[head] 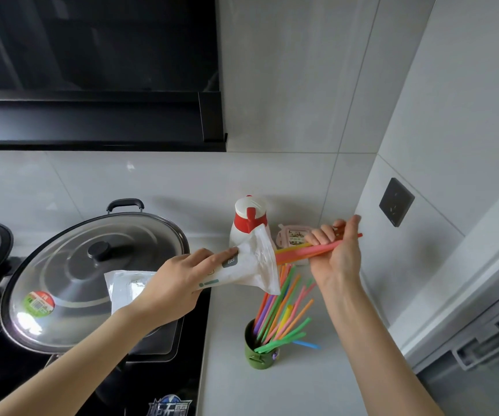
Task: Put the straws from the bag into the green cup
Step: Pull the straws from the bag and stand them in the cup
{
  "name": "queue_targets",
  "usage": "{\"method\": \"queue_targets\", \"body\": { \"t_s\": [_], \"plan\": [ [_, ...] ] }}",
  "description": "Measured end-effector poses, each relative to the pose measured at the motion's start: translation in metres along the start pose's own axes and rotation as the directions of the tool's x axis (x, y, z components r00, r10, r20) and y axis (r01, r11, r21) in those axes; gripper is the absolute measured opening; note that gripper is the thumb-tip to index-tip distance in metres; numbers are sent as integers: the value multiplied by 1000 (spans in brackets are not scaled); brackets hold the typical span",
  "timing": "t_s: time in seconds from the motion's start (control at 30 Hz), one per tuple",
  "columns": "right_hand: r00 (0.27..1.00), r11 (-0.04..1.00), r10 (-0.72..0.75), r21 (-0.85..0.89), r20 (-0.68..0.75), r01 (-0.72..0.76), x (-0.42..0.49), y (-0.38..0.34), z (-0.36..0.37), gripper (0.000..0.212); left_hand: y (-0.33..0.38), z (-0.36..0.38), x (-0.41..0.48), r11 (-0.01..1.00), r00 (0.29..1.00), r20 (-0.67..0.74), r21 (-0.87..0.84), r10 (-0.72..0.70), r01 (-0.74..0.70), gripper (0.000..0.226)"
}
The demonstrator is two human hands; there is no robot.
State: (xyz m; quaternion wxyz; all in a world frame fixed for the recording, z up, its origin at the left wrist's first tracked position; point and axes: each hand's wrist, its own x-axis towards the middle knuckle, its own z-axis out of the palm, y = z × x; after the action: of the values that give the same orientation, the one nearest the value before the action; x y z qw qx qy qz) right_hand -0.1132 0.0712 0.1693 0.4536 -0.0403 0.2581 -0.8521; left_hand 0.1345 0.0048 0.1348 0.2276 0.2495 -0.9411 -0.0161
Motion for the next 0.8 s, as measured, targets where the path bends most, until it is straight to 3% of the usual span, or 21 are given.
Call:
{"method": "queue_targets", "body": {
  "t_s": [0.17, 0.33, 0.47, 0.57, 0.7, 0.8],
  "plan": [
    [999, 998, -36, 55, 15, 35, -8, 2, 1, 50, 4, 2, 5, 1000, 1000, -6, 7, 8, -8, 92],
    [993, 992, -79, -95, 83, 87, -20, 18, 6, 23, 11, 4, 10, 1000, 1000, -10, 14, 16, -16, 91],
    [997, 985, -62, -160, 51, 69, -25, 26, 10, 43, 12, 4, 12, 1000, 1000, -7, 19, 25, -25, 89],
    [997, 995, -57, -78, 50, 61, -18, 13, 7, 56, 9, 5, 7, 999, 999, 8, 41, 32, -32, 88],
    [997, 997, -70, 35, 37, 68, -1, -29, -7, 61, -11, -2, -5, 995, 1000, 14, 102, -10, 9, 95],
    [992, 991, -128, -42, 14, 129, 8, -61, -17, 58, -24, -8, -15, 986, 998, 23, 161, -51, 47, 96]
  ]
}}
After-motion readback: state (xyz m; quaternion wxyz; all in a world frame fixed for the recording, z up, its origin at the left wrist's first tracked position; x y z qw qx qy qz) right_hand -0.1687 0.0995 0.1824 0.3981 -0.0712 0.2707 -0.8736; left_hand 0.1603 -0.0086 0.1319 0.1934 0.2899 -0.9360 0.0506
